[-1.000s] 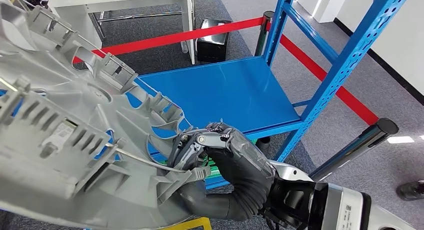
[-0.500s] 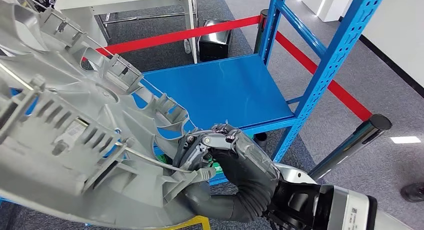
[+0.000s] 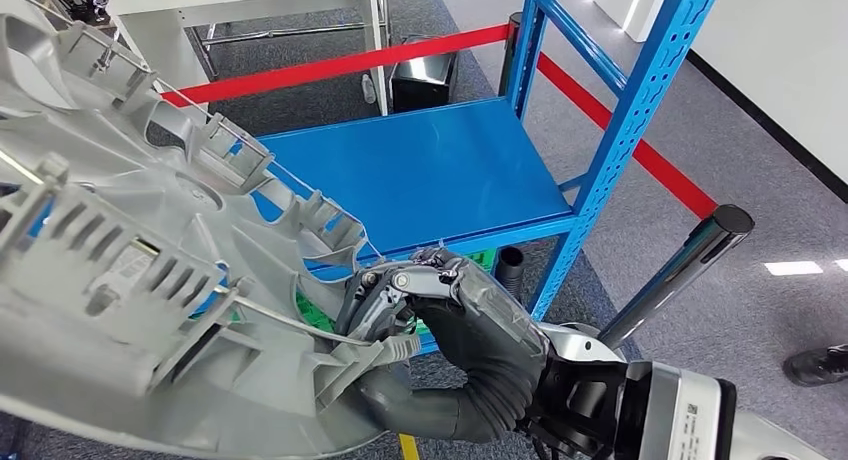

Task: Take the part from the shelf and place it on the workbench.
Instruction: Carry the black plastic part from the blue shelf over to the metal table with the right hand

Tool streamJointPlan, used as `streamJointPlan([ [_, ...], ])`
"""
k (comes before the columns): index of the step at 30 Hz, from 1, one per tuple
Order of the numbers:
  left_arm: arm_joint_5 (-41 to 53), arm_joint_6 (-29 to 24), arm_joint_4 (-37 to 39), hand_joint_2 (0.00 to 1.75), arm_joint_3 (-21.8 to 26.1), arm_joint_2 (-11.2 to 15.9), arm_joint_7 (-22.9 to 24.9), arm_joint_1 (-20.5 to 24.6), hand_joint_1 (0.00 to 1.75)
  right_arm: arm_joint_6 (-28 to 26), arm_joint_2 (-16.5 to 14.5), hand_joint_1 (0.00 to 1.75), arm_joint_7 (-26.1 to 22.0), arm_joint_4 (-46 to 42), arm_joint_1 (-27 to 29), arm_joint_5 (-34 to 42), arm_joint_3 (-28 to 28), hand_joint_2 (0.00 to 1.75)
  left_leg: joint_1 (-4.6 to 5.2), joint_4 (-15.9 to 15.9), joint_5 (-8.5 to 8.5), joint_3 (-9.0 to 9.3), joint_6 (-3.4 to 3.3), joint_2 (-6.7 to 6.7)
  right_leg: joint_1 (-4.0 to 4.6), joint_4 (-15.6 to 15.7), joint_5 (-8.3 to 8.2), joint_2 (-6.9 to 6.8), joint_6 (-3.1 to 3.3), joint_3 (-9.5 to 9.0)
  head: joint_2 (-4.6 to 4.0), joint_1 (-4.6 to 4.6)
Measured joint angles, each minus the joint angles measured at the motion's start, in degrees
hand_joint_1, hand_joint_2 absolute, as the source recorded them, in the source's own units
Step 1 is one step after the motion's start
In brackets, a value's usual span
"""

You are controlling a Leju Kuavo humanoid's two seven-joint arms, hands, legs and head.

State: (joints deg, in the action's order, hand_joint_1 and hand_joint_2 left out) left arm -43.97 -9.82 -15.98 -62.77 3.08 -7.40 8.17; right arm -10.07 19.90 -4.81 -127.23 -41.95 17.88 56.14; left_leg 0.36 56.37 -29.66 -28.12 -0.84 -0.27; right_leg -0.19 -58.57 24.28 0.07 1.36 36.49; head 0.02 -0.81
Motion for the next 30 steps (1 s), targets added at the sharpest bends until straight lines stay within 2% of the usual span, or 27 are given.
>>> streamJointPlan([
  [1,0.0,-0.1,0.0,1.75,0.0,0.0,0.0,0.0,0.00,0.0,0.0,1.75,0.0,0.0,0.0,0.0,0.0,1.75,-0.12,-0.3,0.61,-0.27,-0.31,0.11,-0.03,-0.7,0.98,0.04,-0.28,0.37,0.00,-0.08],
  [2,0.0,-0.1,0.0,1.75,0.0,0.0,0.0,0.1,0.00,0.0,0.0,1.75,0.0,0.0,0.0,0.0,0.0,1.75,-0.28,-0.6,1.27,-0.69,-0.57,0.22,-0.08,-2.5,2.90,0.08,-0.56,1.07,0.00,-0.20],
  [4,-0.1,-0.3,0.0,1.75,0.0,0.0,0.0,0.3,0.00,0.1,0.0,1.75,0.0,0.0,0.0,0.0,0.0,1.75,-0.40,-0.6,2.37,-1.98,-0.89,0.31,-0.32,-9.4,8.20,0.09,-1.11,3.24,0.00,-0.48],
  [5,-0.1,-0.3,0.0,1.75,0.0,0.0,0.0,0.3,0.00,0.1,0.0,1.75,0.0,0.0,0.0,0.0,0.0,1.75,-0.41,-0.5,2.88,-2.77,-0.88,0.32,-0.46,-13.0,9.97,0.09,-1.39,4.13,0.00,-0.56],
  [6,-0.1,-0.3,0.0,1.75,0.0,-0.1,0.0,0.2,0.00,0.1,0.0,1.75,0.0,0.0,0.1,0.0,0.0,1.75,-0.45,-0.3,3.36,-3.57,-0.80,0.34,-0.58,-15.3,10.52,0.08,-1.63,4.39,0.00,-0.58],
  [7,-0.1,-0.3,0.0,1.75,0.0,-0.1,0.0,0.2,0.00,0.1,0.0,1.75,0.0,0.0,0.1,0.1,0.0,1.75,-0.52,-0.1,3.80,-4.40,-0.66,0.36,-0.70,-15.8,9.86,0.07,-1.81,3.72,0.00,-0.60],
  [8,-0.1,-0.3,0.0,1.75,0.0,-0.1,0.0,0.2,0.00,0.1,0.0,1.75,0.0,0.0,0.1,0.1,0.0,1.75,-0.62,0.2,4.16,-5.21,-0.46,0.36,-0.81,-14.0,8.41,0.05,-1.94,1.98,0.00,-0.63],
  [9,-0.1,-0.3,0.0,1.75,0.0,-0.1,0.0,0.2,0.00,0.1,0.1,1.75,0.0,0.0,0.0,0.1,0.0,1.75,-0.73,0.6,4.47,-5.96,-0.22,0.35,-0.93,-10.5,6.93,0.03,-2.03,-0.65,0.00,-0.68],
  [10,-0.1,-0.3,0.0,1.75,0.0,-0.1,0.0,0.2,0.00,0.1,0.0,1.75,0.0,0.0,0.0,0.1,-0.1,1.75,-0.76,1.1,4.74,-6.70,0.07,0.31,-0.94,-6.3,6.29,0.04,-2.04,-3.51,0.00,-0.79],
  [11,-0.1,-0.3,0.0,1.75,0.0,-0.1,0.0,0.2,0.00,0.1,0.0,1.75,0.0,0.0,-0.1,0.0,-0.1,1.75,-0.77,1.5,5.04,-7.27,0.40,0.29,-0.88,-2.8,6.16,0.12,-1.80,-5.68,0.00,-0.87],
  [12,0.0,-0.3,0.0,1.75,0.0,0.0,0.0,0.2,0.00,0.1,0.0,1.75,0.0,0.0,-0.1,0.0,-0.1,1.75,-0.77,1.8,5.37,-7.70,0.76,0.26,-0.76,-0.5,6.43,0.21,-1.46,-6.91,0.00,-0.96],
  [13,0.0,-0.3,0.0,1.75,0.0,0.0,0.0,0.2,0.00,0.1,0.0,1.75,0.0,0.0,-0.1,0.0,-0.2,1.75,-0.79,1.9,5.78,-8.02,1.15,0.24,-0.56,0.3,6.74,0.31,-0.98,-7.15,0.00,-1.00],
  [15,0.0,-0.3,0.0,1.75,0.0,0.0,0.0,0.1,0.00,0.1,0.0,1.75,0.0,0.0,-0.1,-0.2,-0.3,1.75,-0.97,1.9,6.29,-8.40,1.91,0.17,-0.47,0.5,6.04,0.27,0.15,-6.35,0.00,-0.97],
  [16,-0.1,-0.3,0.0,1.75,0.0,0.0,0.0,0.1,0.00,0.1,0.0,1.75,0.1,0.0,-0.2,-0.3,-0.3,1.75,-1.06,2.4,5.44,-8.76,2.25,0.15,-0.51,0.5,5.51,0.19,0.70,-5.91,0.00,-0.87],
  [17,-0.1,-0.3,0.0,1.75,0.0,0.0,0.0,0.0,0.00,0.1,0.0,1.75,0.1,0.0,-0.2,-0.4,-0.4,1.75,-1.13,3.9,3.59,-9.31,2.54,0.14,-0.60,0.6,4.94,0.10,1.16,-5.40,0.00,-0.70],
  [19,-0.1,-0.3,0.0,1.75,0.0,0.0,0.0,-0.1,0.00,0.0,0.0,1.75,0.1,0.0,-0.2,-0.6,-0.4,1.75,-1.23,10.1,-2.02,-10.97,2.95,0.18,-0.55,0.6,3.82,0.00,1.66,-4.15,0.00,-0.23],
  [20,-0.2,-0.3,0.0,1.75,0.0,0.0,0.0,-0.1,0.00,0.0,0.0,1.75,0.1,0.0,-0.2,-0.7,-0.4,1.75,-1.24,13.8,-4.25,-11.67,3.04,0.18,-0.44,0.6,3.26,-0.02,1.74,-3.42,0.00,-0.04],
  [21,-0.2,-0.3,0.0,1.75,0.0,0.0,0.0,-0.1,0.00,-0.1,0.0,1.75,0.2,0.0,-0.2,-0.7,-0.4,1.75,-1.23,16.6,-5.28,-11.83,3.04,0.18,-0.31,0.5,2.68,-0.03,1.79,-2.62,0.00,0.07],
  [22,-0.3,-0.3,0.0,1.75,0.0,0.0,0.0,-0.1,0.00,-0.1,0.0,1.75,0.2,0.0,-0.1,-0.8,-0.4,1.75,-1.20,17.8,-5.01,-11.18,2.94,0.18,-0.20,0.4,2.09,-0.02,1.80,-1.78,0.00,0.14],
  [23,-0.4,-0.3,0.0,1.75,0.0,0.0,0.0,-0.1,0.00,-0.1,0.0,1.75,0.2,0.0,-0.1,-0.9,-0.3,1.75,-1.15,16.8,-3.73,-9.56,2.73,0.18,-0.10,0.3,1.55,0.00,1.77,-0.99,0.00,0.19],
  [24,-0.4,-0.3,0.0,1.75,0.0,0.0,0.0,0.0,0.00,-0.2,0.0,1.75,0.3,0.0,-0.1,-0.9,-0.3,1.75,-1.05,14.0,-2.12,-7.07,2.41,0.17,-0.02,0.2,1.05,0.03,1.71,-0.30,0.00,0.23],
  [25,-0.4,-0.3,0.0,1.75,0.0,0.1,0.0,0.0,0.00,-0.2,0.0,1.75,0.3,0.0,-0.1,-1.0,-0.4,1.75,-0.88,10.0,-1.23,-4.05,1.98,0.15,0.03,0.1,0.59,0.05,1.60,0.24,0.00,0.25],
  [26,-0.4,-0.3,0.0,1.75,0.0,0.1,0.0,0.1,0.00,-0.3,0.0,1.75,0.3,0.0,-0.1,-1.2,-0.4,1.75,-0.68,5.7,-1.09,-1.18,1.56,0.13,0.09,0.0,0.13,0.05,1.39,0.63,0.00,0.25],
  [27,-0.5,-0.3,0.0,1.75,0.0,0.2,0.0,0.2,0.00,-0.4,0.0,1.75,0.3,0.0,-0.1,-1.3,-0.4,1.75,-0.46,2.3,-1.38,0.83,1.23,0.11,0.09,0.1,-0.37,0.01,1.10,0.88,0.00,0.26],
  [28,-0.5,-0.3,0.0,1.75,0.0,0.2,0.0,0.3,0.00,-0.4,0.0,1.75,0.3,0.0,-0.1,-1.3,-0.5,1.75,-0.22,0.3,-1.83,1.91,0.92,0.10,0.01,0.2,-0.88,-0.06,0.75,1.02,0.00,0.27],
  [30,-0.5,-0.3,0.0,1.75,0.0,0.2,0.0,0.3,0.00,-0.5,0.0,1.75,0.4,0.0,-0.2,-1.6,-0.5,1.75,-0.06,-0.8,-1.22,1.78,0.38,0.14,-0.19,0.5,-1.73,-0.13,0.02,1.14,0.00,0.28],
])
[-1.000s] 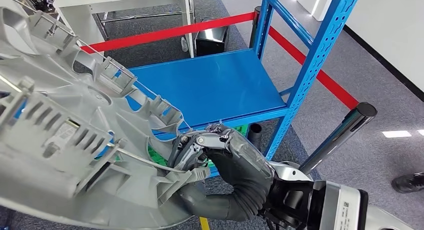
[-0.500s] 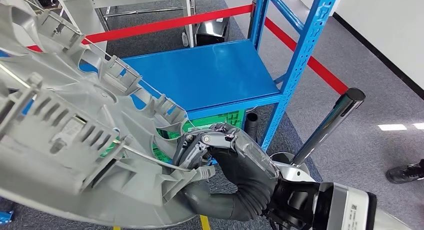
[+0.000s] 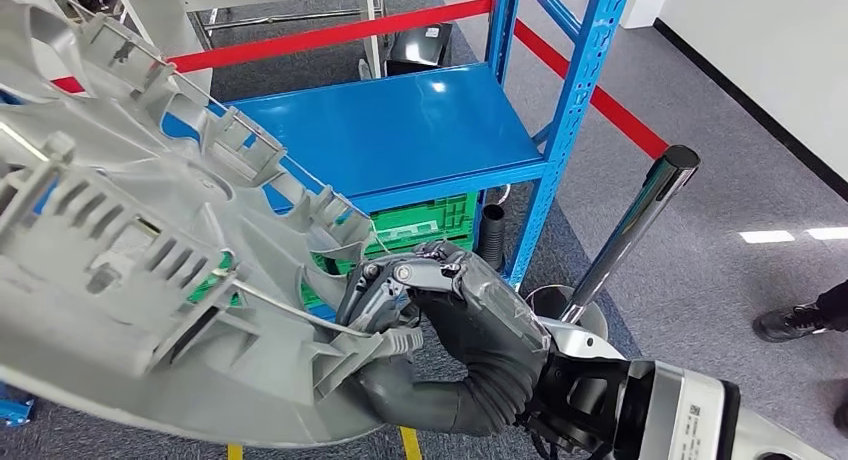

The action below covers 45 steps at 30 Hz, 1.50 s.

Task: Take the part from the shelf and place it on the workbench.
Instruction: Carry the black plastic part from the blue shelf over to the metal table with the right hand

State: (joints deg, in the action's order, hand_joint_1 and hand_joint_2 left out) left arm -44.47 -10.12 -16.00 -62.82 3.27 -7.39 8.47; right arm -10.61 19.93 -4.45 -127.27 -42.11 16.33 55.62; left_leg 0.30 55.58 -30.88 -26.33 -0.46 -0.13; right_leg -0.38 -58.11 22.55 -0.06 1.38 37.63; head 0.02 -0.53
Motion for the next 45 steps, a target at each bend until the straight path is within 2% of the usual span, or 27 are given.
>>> streamJointPlan([
  [2,0.0,-0.1,0.0,1.75,0.0,0.0,0.0,-0.1,0.00,-0.1,0.0,1.75,0.0,0.0,0.0,-0.1,-0.1,1.75,-0.16,-0.5,1.38,-0.93,-0.73,0.21,-0.09,-1.4,2.08,0.09,-0.59,0.71,0.00,-0.05],
  [5,-0.1,-0.2,-0.2,1.75,0.0,-0.1,0.0,0.0,0.00,-0.1,0.1,1.75,0.0,0.0,0.1,-0.2,-0.1,1.75,-0.26,-0.6,3.47,-3.17,-1.27,0.45,-0.22,-10.9,10.20,0.16,-1.24,3.33,0.00,-0.45],
  [6,-0.1,-0.2,-0.2,1.75,0.0,-0.1,0.0,0.0,0.00,-0.1,0.1,1.75,0.0,0.0,0.2,-0.2,-0.1,1.75,-0.25,-0.5,4.12,-4.03,-1.23,0.47,-0.27,-14.2,11.46,0.16,-1.40,3.84,0.00,-0.56],
  [7,-0.1,-0.2,-0.2,1.75,0.0,-0.1,0.0,-0.1,0.00,-0.1,0.1,1.75,0.0,0.0,0.2,-0.2,-0.1,1.75,-0.25,-0.3,4.76,-4.98,-1.16,0.50,-0.31,-16.2,11.34,0.15,-1.54,3.64,0.00,-0.63],
  [8,-0.1,-0.2,-0.2,1.75,0.0,-0.1,0.0,-0.1,0.00,-0.1,0.1,1.75,0.0,0.0,0.2,-0.2,-0.1,1.75,-0.27,-0.1,5.33,-5.99,-1.04,0.51,-0.36,-16.0,10.12,0.14,-1.59,2.49,0.00,-0.71],
  [10,-0.1,-0.2,-0.2,1.75,0.0,-0.1,0.0,-0.1,0.00,-0.1,0.1,1.75,0.1,0.0,0.2,-0.2,-0.1,1.75,-0.33,0.8,6.26,-7.96,-0.70,0.49,-0.43,-10.1,7.54,0.12,-1.53,-2.58,0.00,-0.81],
  [12,-0.1,-0.2,-0.3,1.75,0.0,-0.1,-0.1,-0.1,0.00,-0.1,0.1,1.75,0.1,0.0,0.1,-0.2,-0.1,1.75,-0.24,1.7,6.99,-9.47,-0.15,0.43,-0.30,-2.3,7.92,0.24,-1.09,-7.63,0.00,-0.95],
  [13,-0.1,-0.2,-0.3,1.75,0.0,-0.1,-0.1,-0.1,0.00,-0.1,0.1,1.75,0.2,0.0,0.1,-0.2,-0.2,1.75,-0.21,2.0,7.42,-9.98,0.20,0.41,-0.15,-0.2,8.55,0.32,-0.72,-8.70,0.00,-1.00],
  [15,-0.2,-0.2,-0.3,1.75,0.0,-0.1,-0.1,-0.2,0.00,-0.1,0.1,1.75,0.2,0.0,0.1,-0.3,-0.2,1.75,-0.33,2.0,8.37,-10.62,0.91,0.39,0.02,0.8,8.39,0.37,0.25,-8.43,0.00,-0.99],
  [17,-0.3,-0.2,-0.3,1.75,0.0,-0.1,-0.1,-0.4,0.00,-0.1,0.1,1.75,0.2,0.0,0.1,-0.3,-0.2,1.75,-0.55,3.1,6.81,-11.35,1.54,0.31,-0.11,0.9,7.27,0.18,1.20,-7.52,0.00,-0.86],
  [20,-0.4,-0.1,-0.3,1.75,0.0,-0.1,-0.1,-0.6,0.00,-0.1,0.0,1.75,0.2,0.0,0.0,-0.3,-0.2,1.75,-0.81,12.2,-1.34,-13.48,2.32,0.23,-0.13,0.9,5.46,-0.04,1.85,-5.56,0.00,-0.31],
  [21,-0.4,-0.1,-0.3,1.75,0.0,-0.1,-0.1,-0.6,0.00,-0.1,0.0,1.75,0.2,0.0,0.0,-0.3,-0.1,1.75,-0.85,15.7,-3.17,-13.94,2.44,0.23,-0.07,0.8,4.87,-0.08,1.86,-4.77,0.00,-0.18],
  [22,-0.4,-0.1,-0.4,1.75,0.0,-0.1,-0.1,-0.6,0.00,-0.1,0.0,1.75,0.2,0.0,0.0,-0.3,-0.1,1.75,-0.86,18.0,-3.66,-13.77,2.45,0.23,-0.02,0.7,4.28,-0.10,1.85,-3.92,0.00,-0.11],
  [24,-0.5,-0.1,-0.4,1.75,0.0,-0.1,-0.1,-0.6,0.00,-0.1,0.0,1.75,0.2,0.0,0.1,-0.3,-0.1,1.75,-0.82,16.7,-1.43,-10.72,2.21,0.22,0.01,0.3,3.19,-0.08,1.71,-2.20,0.00,-0.02],
  [26,-0.5,-0.1,-0.4,1.75,0.0,-0.1,-0.1,-0.4,0.00,-0.1,0.0,1.75,0.2,0.0,0.1,-0.3,-0.1,1.75,-0.62,9.0,0.41,-4.60,1.59,0.14,0.05,-0.1,2.23,0.00,1.38,-0.90,0.00,0.08],
  [28,-0.6,-0.1,-0.4,1.75,0.0,0.0,-0.1,-0.2,0.00,-0.1,0.0,1.75,0.2,0.0,0.0,-0.3,-0.1,1.75,-0.30,1.9,-0.32,-0.03,0.92,0.09,0.06,-0.2,1.26,-0.04,0.79,-0.24,0.00,0.11],
  [29,-0.7,-0.1,-0.4,1.75,0.0,0.0,-0.1,-0.2,0.00,-0.1,0.0,1.75,0.2,0.0,0.0,-0.3,-0.1,1.75,-0.09,0.3,-0.75,0.74,0.62,0.09,0.02,-0.1,0.74,-0.11,0.43,-0.11,0.00,0.12],
  [31,-0.7,-0.1,-0.4,1.75,0.0,0.0,-0.1,-0.2,0.00,0.0,0.0,1.75,0.3,0.0,0.0,-0.3,-0.1,1.75,0.01,-0.5,0.17,0.12,-0.06,0.19,-0.15,0.2,0.12,-0.16,-0.30,0.10,0.00,0.16],
  [32,-0.7,-0.2,-0.4,1.75,0.0,0.0,-0.1,-0.3,0.00,0.0,0.1,1.75,0.3,0.0,0.0,-0.3,-0.1,1.75,-0.05,-0.7,0.88,-0.36,-0.47,0.28,-0.21,-0.3,1.09,-0.12,-0.61,0.41,0.00,0.15],
  [33,-0.7,-0.2,-0.4,1.75,0.0,0.0,-0.1,-0.3,0.00,0.0,0.1,1.75,0.3,0.0,0.0,-0.3,-0.1,1.75,-0.17,-0.9,1.67,-1.02,-0.83,0.38,-0.23,-1.9,3.17,-0.06,-0.88,1.02,0.00,0.08],
  [35,-0.7,-0.2,-0.5,1.75,0.0,-0.1,-0.1,-0.2,0.00,0.0,0.1,1.75,0.3,0.0,0.0,-0.3,-0.1,1.75,-0.23,-0.9,3.00,-2.46,-1.26,0.47,-0.29,-8.5,9.17,0.00,-1.26,2.75,0.00,-0.19],
  [36,-0.7,-0.2,-0.5,1.75,0.0,-0.1,-0.1,-0.2,0.00,0.0,0.1,1.75,0.3,0.0,0.0,-0.3,-0.1,1.75,-0.21,-0.8,3.65,-3.31,-1.31,0.50,-0.30,-12.2,11.23,0.00,-1.42,3.47,0.00,-0.31],
  [37,-0.8,-0.2,-0.5,1.75,0.0,-0.1,-0.1,-0.3,0.00,0.0,0.1,1.75,0.3,0.0,0.0,-0.3,-0.1,1.75,-0.18,-0.6,4.30,-4.21,-1.29,0.52,-0.30,-15.1,11.85,0.01,-1.53,3.71,0.00,-0.39],
  [39,-0.8,-0.2,-0.5,1.75,0.0,-0.1,-0.1,-0.3,0.00,0.0,0.1,1.75,0.3,0.0,0.1,-0.3,0.0,1.75,-0.14,-0.1,5.49,-6.18,-1.14,0.55,-0.29,-15.6,9.61,0.01,-1.52,1.74,0.00,-0.49],
  [41,-0.8,-0.2,-0.6,1.75,0.0,-0.1,-0.1,-0.3,0.00,0.1,0.1,1.75,0.3,0.0,0.0,-0.3,0.0,1.75,-0.06,0.7,6.35,-8.03,-0.85,0.52,-0.22,-8.8,7.38,-0.01,-1.18,-3.80,0.00,-0.63],
  [43,-0.8,-0.2,-0.7,1.75,0.0,-0.1,-0.1,-0.3,0.00,0.1,0.1,1.75,0.3,0.0,-0.2,-0.3,-0.1,1.75,0.07,1.5,7.10,-9.35,-0.34,0.48,-0.05,-1.3,8.19,0.06,-0.61,-8.79,0.00,-0.72],
  [45,-0.9,-0.2,-0.7,1.75,0.0,-0.1,-0.1,-0.3,0.00,0.1,0.1,1.75,0.3,0.0,-0.3,-0.3,-0.1,1.75,0.01,1.8,8.14,-10.15,0.35,0.46,0.22,1.4,8.82,0.18,0.16,-9.67,0.00,-0.74],
])
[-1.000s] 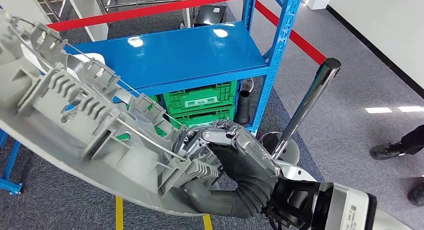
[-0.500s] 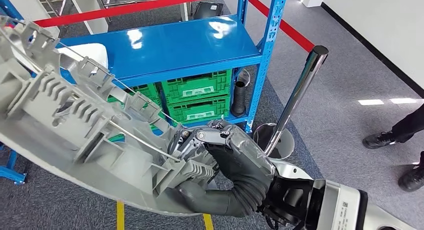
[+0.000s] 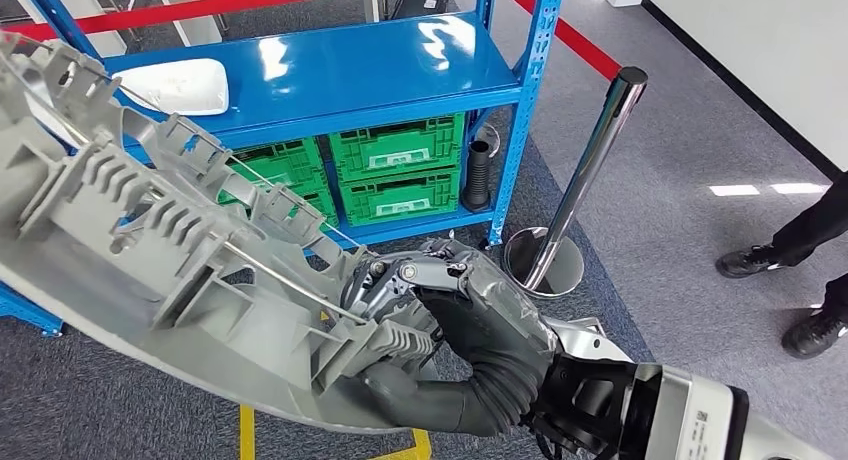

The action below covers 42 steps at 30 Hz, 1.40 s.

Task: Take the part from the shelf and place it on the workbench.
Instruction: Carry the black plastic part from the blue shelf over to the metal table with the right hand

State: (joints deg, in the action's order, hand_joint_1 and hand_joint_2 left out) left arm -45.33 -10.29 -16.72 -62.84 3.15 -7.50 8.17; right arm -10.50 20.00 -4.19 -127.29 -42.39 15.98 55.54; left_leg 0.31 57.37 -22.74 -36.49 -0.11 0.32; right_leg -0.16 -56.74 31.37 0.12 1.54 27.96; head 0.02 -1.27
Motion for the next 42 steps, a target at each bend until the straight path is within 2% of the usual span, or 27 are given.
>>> streamJointPlan([
  [2,0.0,0.0,0.0,1.75,0.0,0.0,0.0,-0.1,0.00,0.0,0.0,1.75,0.0,0.0,0.0,0.0,0.0,1.75,-0.21,0.5,-0.46,-0.72,0.73,-0.08,-0.08,0.0,-1.04,-0.13,0.89,1.01,0.00,0.00],
  [4,0.0,0.0,0.0,1.75,0.0,0.0,0.0,-0.3,0.00,0.0,0.0,1.75,0.0,0.0,0.0,0.0,0.0,1.75,-0.44,4.3,-4.88,-2.02,1.46,-0.17,-0.29,0.1,-2.28,-0.34,1.54,2.15,0.00,0.33],
  [6,0.0,0.0,0.0,1.75,0.0,0.0,0.0,-0.3,0.00,0.0,0.0,1.75,0.0,0.0,0.0,0.0,0.0,1.75,-0.67,11.6,-10.24,-3.60,2.04,-0.18,-0.24,0.0,-3.48,-0.41,1.75,3.64,0.00,0.70],
  [7,0.0,0.0,0.0,1.75,0.0,0.0,0.0,-0.3,0.00,0.0,0.0,1.75,0.0,0.0,0.0,0.0,0.1,1.75,-0.74,14.6,-11.41,-3.86,2.21,-0.18,-0.22,-0.1,-4.08,-0.43,1.73,4.50,0.00,0.78],
  [8,0.0,0.0,0.0,1.75,0.0,0.0,0.0,-0.3,0.00,0.0,0.0,1.75,0.0,0.0,0.0,0.0,0.1,1.75,-0.77,16.2,-11.22,-3.45,2.28,-0.18,-0.22,-0.3,-4.67,-0.42,1.67,5.41,0.00,0.82],
  [9,0.0,0.0,0.0,1.75,0.0,0.0,0.0,-0.3,0.00,0.0,0.0,1.75,0.0,0.0,0.0,0.0,0.2,1.75,-0.78,15.9,-9.95,-2.12,2.27,-0.18,-0.23,-0.5,-5.23,-0.41,1.59,6.34,0.00,0.88],
  [11,0.0,0.0,-0.1,1.75,0.0,0.0,0.0,-0.2,0.00,0.0,0.0,1.75,0.0,0.0,0.0,0.0,0.2,1.75,-0.75,9.9,-7.38,3.16,1.93,-0.25,-0.24,-1.0,-6.21,-0.33,1.28,8.01,0.00,0.96],
  [13,0.0,0.0,-0.1,1.75,0.0,0.1,0.0,0.0,0.00,0.0,0.0,1.75,0.1,0.0,0.0,0.0,0.2,1.75,-0.54,1.9,-7.70,8.59,1.23,-0.37,-0.17,-1.4,-7.11,-0.31,0.73,8.99,0.00,1.00],
  [15,0.0,0.0,-0.1,1.75,0.0,0.1,0.0,0.2,0.00,0.0,0.0,1.75,0.1,0.0,-0.1,0.0,0.1,1.75,-0.20,-1.5,-8.41,10.22,0.41,-0.42,-0.21,-1.3,-8.09,-0.39,0.07,9.28,0.00,1.06],
  [17,0.1,0.0,-0.1,1.75,0.0,0.1,0.1,0.1,0.00,0.0,0.0,1.75,0.2,0.0,-0.1,0.0,0.2,1.75,-0.25,-1.7,-7.39,9.43,-0.50,-0.25,-0.34,-1.4,-8.11,-0.38,-0.59,9.58,0.00,1.15],
  [18,0.1,0.0,-0.1,1.75,0.0,0.1,0.1,0.1,0.00,0.0,0.0,1.75,0.2,0.0,-0.1,0.0,0.2,1.75,-0.32,-1.8,-6.77,8.90,-0.94,-0.13,-0.37,-2.5,-6.67,-0.32,-0.87,10.03,0.00,1.09],
  [21,0.2,0.0,-0.2,1.75,0.0,0.0,0.2,0.2,0.00,0.0,0.0,1.75,0.2,0.0,-0.1,0.0,0.2,1.75,-0.30,-1.8,-4.85,6.70,-1.75,0.07,-0.45,-11.5,1.56,-0.21,-1.40,12.37,0.00,0.63],
  [22,0.2,0.0,-0.2,1.75,0.0,0.0,0.3,0.2,0.00,0.0,0.0,1.75,0.2,0.0,0.0,0.0,0.2,1.75,-0.24,-1.7,-4.18,5.81,-1.81,0.09,-0.47,-14.9,3.03,-0.20,-1.51,12.86,0.00,0.53],
  [23,0.2,0.0,-0.2,1.75,0.0,0.0,0.3,0.2,0.00,0.0,0.0,1.75,0.2,0.0,0.0,0.0,0.2,1.75,-0.19,-1.5,-3.52,4.85,-1.78,0.11,-0.47,-17.1,3.10,-0.20,-1.58,12.77,0.00,0.49],
  [24,0.2,0.0,-0.2,1.75,0.0,0.0,0.3,0.3,0.00,0.1,0.0,1.75,0.2,0.0,0.1,0.0,0.2,1.75,-0.16,-1.3,-2.90,3.81,-1.71,0.12,-0.47,-17.5,1.99,-0.20,-1.58,11.89,0.00,0.44],
  [25,0.2,0.0,-0.2,1.75,0.0,0.0,0.3,0.3,0.00,0.1,0.0,1.75,0.2,0.0,0.1,0.0,0.2,1.75,-0.15,-1.0,-2.34,2.74,-1.61,0.13,-0.47,-16.0,0.34,-0.21,-1.49,10.09,0.00,0.39],
  [26,0.2,0.0,-0.2,1.75,0.0,0.0,0.3,0.3,0.00,0.1,0.0,1.75,0.2,0.0,0.1,0.0,0.2,1.75,-0.14,-0.6,-1.86,1.81,-1.47,0.11,-0.46,-12.9,-0.93,-0.22,-1.31,7.50,0.00,0.31],
  [28,0.2,0.0,-0.2,1.75,0.0,0.0,0.3,0.4,0.00,0.1,0.0,1.75,0.2,0.0,0.0,0.0,0.1,1.75,0.01,0.2,-1.04,0.29,-1.03,0.06,-0.29,-4.8,-0.77,-0.22,-0.79,1.99,0.00,0.13],
  [30,0.3,0.0,-0.3,1.75,0.0,0.0,0.3,0.4,0.00,0.2,0.0,1.75,0.2,0.0,-0.1,0.0,0.0,1.75,-0.01,0.4,0.04,-0.65,-0.35,0.04,0.05,-0.5,0.36,-0.13,-0.15,-0.17,0.00,0.07],
  [32,0.4,0.0,-0.4,1.75,0.0,0.0,0.4,0.4,0.00,0.2,0.0,1.75,0.2,0.0,-0.1,0.0,0.0,1.75,-0.22,0.4,0.65,-1.24,0.38,-0.03,0.08,0.0,-0.38,-0.18,0.63,0.58,0.00,0.07],
  [33,0.4,0.0,-0.4,1.75,0.0,0.0,0.5,0.4,0.00,0.2,0.0,1.75,0.2,0.0,-0.1,0.0,0.0,1.75,-0.30,1.1,-0.40,-1.61,0.72,-0.08,-0.02,0.1,-1.00,-0.28,1.05,1.06,0.00,0.16],
  [35,0.4,0.1,-0.4,1.75,-0.1,0.1,0.6,0.3,0.00,0.2,0.0,1.75,0.1,0.1,-0.1,0.0,0.0,1.75,-0.56,5.7,-5.53,-2.92,1.37,-0.17,-0.22,0.2,-2.28,-0.46,1.62,2.25,0.00,0.54],
  [37,0.5,0.1,-0.4,1.75,-0.1,0.0,0.6,0.3,0.00,0.1,0.0,1.75,0.0,0.1,0.0,0.0,0.0,1.75,-0.77,13.2,-10.38,-4.23,1.87,-0.17,-0.22,0.0,-3.46,-0.49,1.76,3.75,0.00,0.84],
  [38,0.5,0.1,-0.4,1.75,-0.1,0.0,0.6,0.3,0.00,0.1,0.0,1.75,0.0,0.1,0.0,0.0,0.0,1.75,-0.82,15.7,-10.94,-4.19,2.00,-0.17,-0.21,-0.1,-4.02,-0.50,1.73,4.59,0.00,0.90],
  [39,0.5,0.1,-0.4,1.75,-0.1,0.0,0.6,0.3,0.00,0.1,0.0,1.75,0.0,0.1,0.1,0.0,0.0,1.75,-0.84,16.5,-10.29,-3.41,2.04,-0.17,-0.22,-0.4,-4.55,-0.50,1.66,5.47,0.00,0.93],
  [40,0.5,0.1,-0.4,1.75,-0.1,0.0,0.6,0.3,0.00,0.0,0.0,1.75,0.0,0.1,0.2,0.0,0.0,1.75,-0.85,15.2,-8.78,-1.62,1.98,-0.17,-0.23,-0.6,-5.05,-0.47,1.56,6.36,0.00,0.99],
  [42,0.4,0.1,-0.4,1.75,-0.1,0.1,0.6,0.4,0.00,0.0,0.0,1.75,-0.1,0.1,0.3,0.0,-0.1,1.75,-0.79,8.0,-6.82,4.07,1.57,-0.26,-0.18,-1.2,-5.93,-0.34,1.21,7.88,0.00,1.09],
])
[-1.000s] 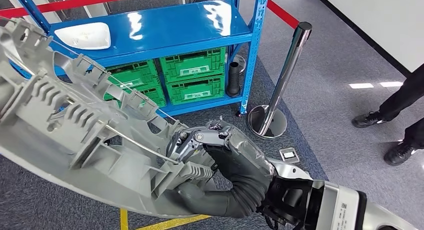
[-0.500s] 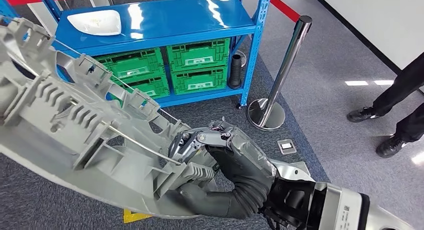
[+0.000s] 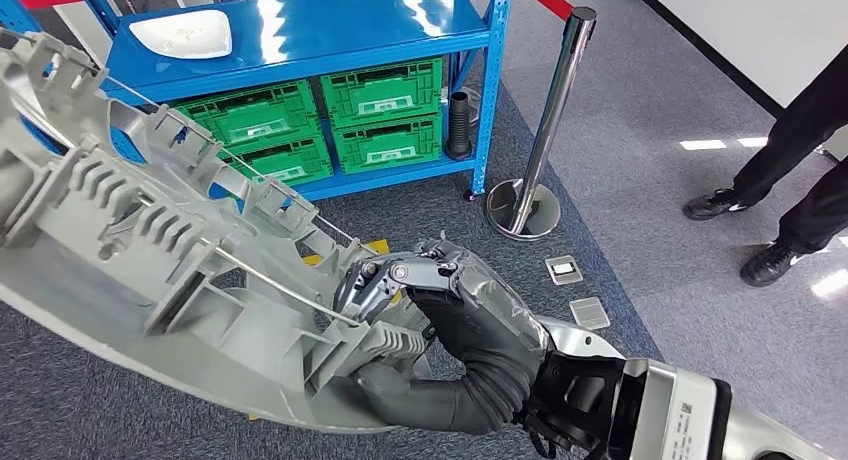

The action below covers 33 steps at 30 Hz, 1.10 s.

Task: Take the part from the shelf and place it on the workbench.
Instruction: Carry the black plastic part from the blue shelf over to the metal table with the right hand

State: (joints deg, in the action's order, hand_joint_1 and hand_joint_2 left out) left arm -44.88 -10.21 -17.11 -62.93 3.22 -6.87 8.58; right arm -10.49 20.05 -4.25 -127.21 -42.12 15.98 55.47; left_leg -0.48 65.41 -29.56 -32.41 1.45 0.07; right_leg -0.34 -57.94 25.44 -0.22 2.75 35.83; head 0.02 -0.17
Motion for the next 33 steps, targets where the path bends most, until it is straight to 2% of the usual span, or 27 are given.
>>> streamJointPlan([
  [1,0.0,0.0,0.0,1.75,0.0,0.0,0.0,0.1,0.00,0.0,0.0,1.75,0.0,0.0,0.0,0.0,0.0,1.75,0.08,-4.1,-0.18,2.72,-0.34,-0.06,0.05,-0.2,-0.40,0.04,-0.27,0.51,0.00,0.02],
  [2,0.0,0.0,0.0,1.75,0.0,0.0,0.0,0.2,0.00,0.0,0.0,1.75,0.0,0.0,0.0,0.0,-0.1,1.75,0.21,-7.0,-0.78,4.43,-0.71,-0.11,0.08,-0.3,-0.83,0.04,-0.60,0.82,0.00,0.02],
  [3,0.0,0.0,0.0,1.75,0.0,0.1,0.0,0.3,0.00,0.0,0.1,1.75,0.0,0.0,0.1,0.0,-0.1,1.75,0.39,-8.7,-1.35,5.19,-1.12,-0.14,0.05,-0.3,-1.30,0.00,-0.97,1.00,0.00,0.03],
  [5,-0.1,0.0,-0.1,1.75,0.0,0.0,0.0,0.2,0.00,0.0,0.1,1.75,-0.1,0.0,0.2,0.0,-0.1,1.75,0.50,-9.4,-0.62,4.65,-1.94,-0.04,-0.11,-0.1,-1.97,-0.03,-1.70,1.23,0.00,0.04],
  [6,-0.1,0.0,-0.1,1.75,0.0,0.0,0.0,0.2,0.00,0.0,0.2,1.75,-0.1,0.0,0.2,0.0,-0.2,1.75,0.46,-9.6,0.00,4.22,-2.39,0.06,-0.18,-0.5,-1.20,0.01,-2.00,1.54,0.00,-0.01],
  [7,-0.1,0.0,-0.1,1.75,0.0,0.0,0.0,0.2,0.00,-0.1,0.2,1.75,-0.1,0.0,0.2,0.0,-0.2,1.75,0.38,-9.8,0.69,3.69,-2.79,0.16,-0.21,-1.9,0.63,0.05,-2.23,2.08,0.00,-0.13],
  [8,-0.1,-0.1,-0.2,1.75,0.0,0.0,0.0,0.3,0.00,-0.1,0.3,1.75,-0.2,0.0,0.3,0.0,-0.2,1.75,0.33,-9.9,1.34,3.10,-3.09,0.24,-0.27,-4.4,3.39,0.08,-2.39,2.87,0.00,-0.28],
  [9,-0.1,-0.1,-0.2,1.75,0.0,0.0,0.0,0.3,0.00,-0.1,0.4,1.75,-0.2,0.0,0.3,0.0,-0.2,1.75,0.40,-9.8,1.98,2.36,-3.31,0.26,-0.29,-8.0,6.41,0.08,-2.54,3.81,0.00,-0.46],
  [10,-0.1,-0.1,-0.3,1.75,0.0,0.0,0.0,0.3,0.00,-0.2,0.4,1.75,-0.3,0.0,0.5,0.0,-0.2,1.75,0.46,-9.8,2.64,1.52,-3.41,0.27,-0.31,-11.8,8.68,0.08,-2.67,4.60,0.00,-0.57],
  [11,-0.1,-0.1,-0.3,1.75,0.0,0.0,0.1,0.3,0.00,-0.2,0.5,1.75,-0.3,0.0,0.6,0.0,-0.2,1.75,0.52,-9.6,3.29,0.58,-3.41,0.29,-0.32,-14.8,9.63,0.08,-2.78,4.92,0.00,-0.65],
  [12,-0.2,-0.1,-0.3,1.75,0.0,0.0,0.1,0.3,0.00,-0.2,0.5,1.75,-0.3,0.0,0.7,0.0,-0.2,1.75,0.55,-9.4,3.89,-0.41,-3.37,0.30,-0.32,-16.4,9.25,0.07,-2.84,4.54,0.00,-0.68],
  [13,-0.2,-0.1,-0.3,1.75,0.0,0.0,0.1,0.3,0.00,-0.2,0.5,1.75,-0.3,0.0,0.8,-0.1,-0.2,1.75,0.57,-9.1,4.41,-1.39,-3.30,0.30,-0.32,-15.8,7.88,0.07,-2.82,3.25,0.00,-0.73],
  [15,-0.2,-0.1,-0.4,1.75,0.0,0.0,0.1,0.3,0.00,-0.2,0.6,1.75,-0.4,0.0,0.8,-0.1,-0.2,1.75,0.61,-8.5,5.30,-3.12,-3.01,0.29,-0.29,-9.5,5.47,0.04,-2.54,-1.96,0.00,-0.89],
  [17,-0.2,-0.1,-0.5,1.75,0.0,0.0,0.1,0.3,0.00,-0.2,0.6,1.75,-0.4,0.0,0.8,-0.2,-0.4,1.75,0.73,-7.9,6.18,-4.35,-2.51,0.25,-0.11,-1.7,5.93,0.08,-2.02,-7.10,0.00,-1.05],
  [18,-0.3,-0.1,-0.6,1.75,0.0,0.0,0.1,0.3,0.00,-0.1,0.6,1.75,-0.4,0.0,0.7,-0.2,-0.5,1.75,0.73,-7.7,6.71,-4.78,-2.17,0.24,0.06,0.5,6.47,0.13,-1.71,-8.25,0.00,-1.12],
  [20,-0.3,-0.1,-0.6,1.75,0.0,0.0,0.2,0.2,0.00,-0.1,0.6,1.75,-0.4,0.0,0.8,-0.2,-0.6,1.75,0.55,-7.8,7.76,-5.45,-1.50,0.24,0.19,1.5,6.11,0.14,-0.99,-7.90,0.00,-1.15],
  [21,-0.3,-0.1,-0.6,1.75,0.0,0.0,0.2,0.1,0.00,-0.1,0.6,1.75,-0.4,0.0,0.8,-0.2,-0.6,1.75,0.45,-7.5,7.33,-5.81,-1.16,0.19,0.14,1.6,5.53,0.06,-0.58,-7.43,0.00,-1.13],
  [22,-0.3,-0.1,-0.6,1.75,0.0,0.0,0.2,0.0,0.00,-0.1,0.6,1.75,-0.4,0.0,0.8,-0.2,-0.7,1.75,0.37,-6.4,5.78,-6.29,-0.82,0.14,0.02,1.7,4.88,-0.04,-0.18,-6.90,0.00,-0.98],
  [23,-0.3,-0.1,-0.7,1.75,-0.1,0.0,0.2,0.0,0.00,-0.1,0.6,1.75,-0.4,0.1,0.8,-0.2,-0.7,1.75,0.27,-4.1,3.24,-6.96,-0.50,0.11,-0.11,1.7,4.24,-0.15,0.13,-6.27,0.00,-0.81],
  [25,-0.4,-0.1,-0.7,1.75,-0.2,0.0,0.2,-0.1,0.00,-0.2,0.6,1.75,-0.4,0.1,0.9,-0.2,-0.7,1.75,0.06,3.1,-2.45,-8.34,0.04,0.07,-0.07,1.5,3.11,-0.24,0.38,-4.84,0.00,-0.44],
  [26,-0.4,-0.1,-0.7,1.75,-0.2,0.0,0.2,-0.1,0.00,-0.2,0.6,1.75,-0.4,0.1,0.9,-0.2,-0.7,1.75,-0.02,6.3,-3.88,-8.63,0.20,0.07,-0.05,1.4,2.57,-0.27,0.36,-4.05,0.00,-0.33],
  [27,-0.4,-0.1,-0.7,1.75,-0.2,0.0,0.2,-0.1,0.00,-0.2,0.6,1.75,-0.4,0.1,0.9,-0.2,-0.7,1.75,-0.05,8.2,-3.94,-8.25,0.29,0.07,-0.05,1.2,2.04,-0.28,0.32,-3.19,0.00,-0.27],
  [28,-0.4,-0.1,-0.7,1.75,-0.3,0.0,0.2,-0.1,0.00,-0.2,0.6,1.75,-0.4,0.1,1.0,-0.2,-0.7,1.75,-0.07,8.1,-2.89,-6.98,0.29,0.07,-0.07,1.0,1.52,-0.27,0.23,-2.30,0.00,-0.20],
  [29,-0.4,-0.1,-0.7,1.75,-0.3,0.0,0.2,-0.1,0.00,-0.1,0.6,1.75,-0.4,0.1,1.0,-0.2,-0.7,1.75,-0.07,6.0,-1.33,-4.76,0.22,0.06,-0.09,0.7,1.04,-0.23,0.09,-1.42,0.00,-0.13],
  [30,-0.4,-0.1,-0.7,1.75,-0.3,0.0,0.2,0.0,0.00,-0.1,0.6,1.75,-0.4,0.1,1.0,-0.2,-0.7,1.75,-0.07,2.4,-0.24,-1.85,0.05,-0.01,-0.11,0.4,0.61,-0.18,-0.08,-0.68,0.00,-0.08],
  [32,-0.4,-0.1,-0.7,1.75,-0.3,0.1,0.2,0.1,0.00,-0.1,0.6,1.75,-0.4,0.1,1.0,-0.2,-0.8,1.75,0.06,-5.5,-0.40,3.55,-0.48,-0.22,0.00,0.0,-0.18,-0.13,-0.64,0.33,0.00,-0.01],
  [33,-0.4,-0.1,-0.7,1.75,-0.3,0.1,0.2,0.2,0.00,-0.1,0.6,1.75,-0.4,0.1,1.0,-0.2,-0.9,1.75,0.18,-7.9,-1.04,4.92,-0.78,-0.32,0.01,0.0,-0.64,-0.16,-0.97,0.62,0.00,0.00],
])
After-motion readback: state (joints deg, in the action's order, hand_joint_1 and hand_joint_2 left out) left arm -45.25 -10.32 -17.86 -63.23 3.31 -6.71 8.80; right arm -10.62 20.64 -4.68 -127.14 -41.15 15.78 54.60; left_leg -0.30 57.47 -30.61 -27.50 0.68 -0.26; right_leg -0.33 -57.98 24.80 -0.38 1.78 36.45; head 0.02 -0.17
